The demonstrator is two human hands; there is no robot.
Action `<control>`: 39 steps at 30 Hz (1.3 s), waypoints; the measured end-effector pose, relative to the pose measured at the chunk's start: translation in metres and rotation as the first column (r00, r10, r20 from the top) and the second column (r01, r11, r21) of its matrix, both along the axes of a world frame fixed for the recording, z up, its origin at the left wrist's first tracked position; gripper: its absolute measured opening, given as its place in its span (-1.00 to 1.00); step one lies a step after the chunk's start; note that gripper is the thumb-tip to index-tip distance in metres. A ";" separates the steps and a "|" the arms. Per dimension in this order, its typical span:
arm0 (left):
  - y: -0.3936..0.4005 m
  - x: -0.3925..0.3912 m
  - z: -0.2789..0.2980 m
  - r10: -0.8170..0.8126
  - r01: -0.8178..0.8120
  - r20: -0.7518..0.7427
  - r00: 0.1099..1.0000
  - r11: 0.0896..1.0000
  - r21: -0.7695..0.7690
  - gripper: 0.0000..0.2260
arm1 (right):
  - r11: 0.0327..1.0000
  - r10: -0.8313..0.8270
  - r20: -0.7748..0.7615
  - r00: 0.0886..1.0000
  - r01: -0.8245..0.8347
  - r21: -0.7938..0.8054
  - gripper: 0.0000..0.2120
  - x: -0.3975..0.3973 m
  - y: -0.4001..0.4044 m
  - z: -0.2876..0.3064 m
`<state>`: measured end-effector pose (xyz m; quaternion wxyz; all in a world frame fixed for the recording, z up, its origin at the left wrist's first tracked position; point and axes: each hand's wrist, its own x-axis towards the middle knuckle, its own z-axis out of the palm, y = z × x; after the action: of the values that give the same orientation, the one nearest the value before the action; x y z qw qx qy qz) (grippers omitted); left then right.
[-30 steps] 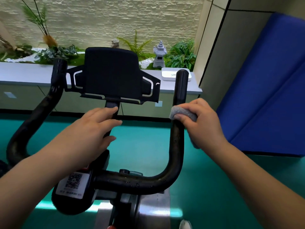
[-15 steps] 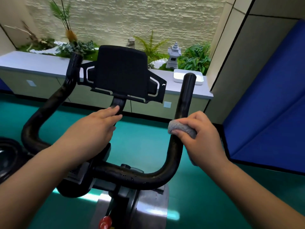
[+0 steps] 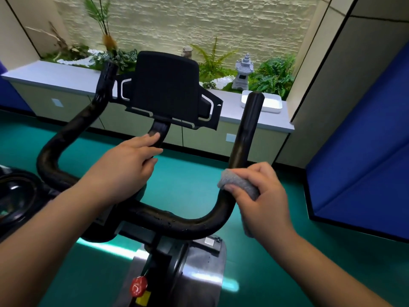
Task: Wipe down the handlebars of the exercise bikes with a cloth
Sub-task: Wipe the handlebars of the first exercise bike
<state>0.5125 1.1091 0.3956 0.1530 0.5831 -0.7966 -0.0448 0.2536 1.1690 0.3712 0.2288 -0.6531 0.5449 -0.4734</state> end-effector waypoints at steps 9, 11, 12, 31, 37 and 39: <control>-0.001 -0.001 0.002 0.020 -0.020 -0.001 1.000 1.000 0.022 -0.73 | 0.965 -0.263 0.273 0.925 0.257 0.056 -0.80 0.015 -0.010 -0.004; -0.002 -0.001 0.002 0.025 -0.025 0.000 1.000 0.999 0.021 -0.75 | 0.955 -0.295 0.297 0.908 0.292 0.054 -0.82 0.018 0.000 -0.011; -0.002 -0.002 0.003 0.031 -0.031 -0.006 1.000 0.999 0.021 -0.76 | 0.950 -0.310 0.309 0.899 0.302 0.074 -0.84 0.019 -0.002 -0.012; -0.002 -0.003 0.008 0.067 -0.066 -0.031 0.997 0.997 0.028 -0.84 | 0.818 -0.550 0.679 0.486 0.152 0.554 -0.70 0.029 -0.052 -0.009; -0.002 -0.004 0.008 0.066 -0.065 -0.016 0.998 0.997 0.035 -0.86 | 0.735 -0.592 0.695 0.408 -0.079 0.673 -0.55 0.040 -0.021 -0.011; -0.002 -0.004 0.009 0.067 -0.066 -0.017 0.998 0.997 0.036 -0.85 | 0.733 -0.592 0.713 0.375 -0.116 0.670 -0.55 0.034 -0.032 -0.005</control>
<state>0.5087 1.1073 0.4045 0.1512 0.6115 -0.7744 -0.0590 0.2877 1.1372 0.3665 0.6079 -0.0821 0.5501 -0.5667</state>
